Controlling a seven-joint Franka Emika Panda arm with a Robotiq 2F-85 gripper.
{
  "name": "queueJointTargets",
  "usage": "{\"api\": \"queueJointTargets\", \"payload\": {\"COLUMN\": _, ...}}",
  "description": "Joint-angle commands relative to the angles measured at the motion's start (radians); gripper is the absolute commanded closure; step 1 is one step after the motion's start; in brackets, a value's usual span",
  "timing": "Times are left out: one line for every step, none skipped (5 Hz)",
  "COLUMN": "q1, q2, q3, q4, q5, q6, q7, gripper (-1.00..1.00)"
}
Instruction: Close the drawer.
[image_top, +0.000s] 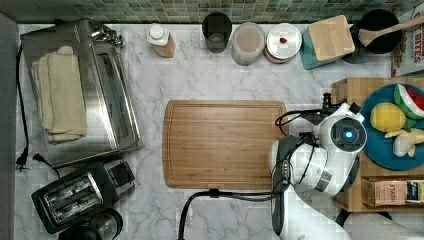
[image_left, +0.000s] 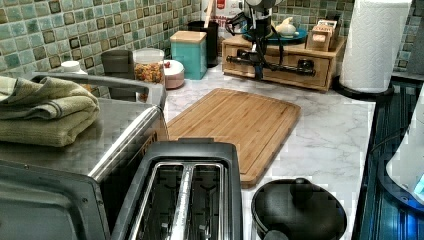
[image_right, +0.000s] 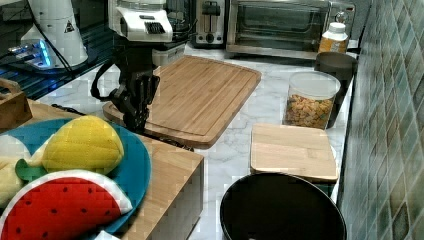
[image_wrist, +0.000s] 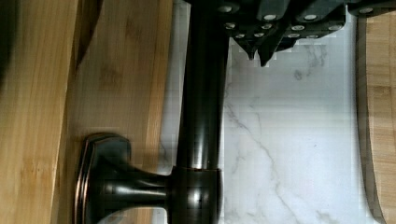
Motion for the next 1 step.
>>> {"api": "queueJointTargets", "payload": {"q1": -0.107, "q2": -0.081, "q3": -0.103, "q4": 0.102, "q5": 0.006, "q6": 0.043, "q7": -0.044, "gripper": 1.0}}
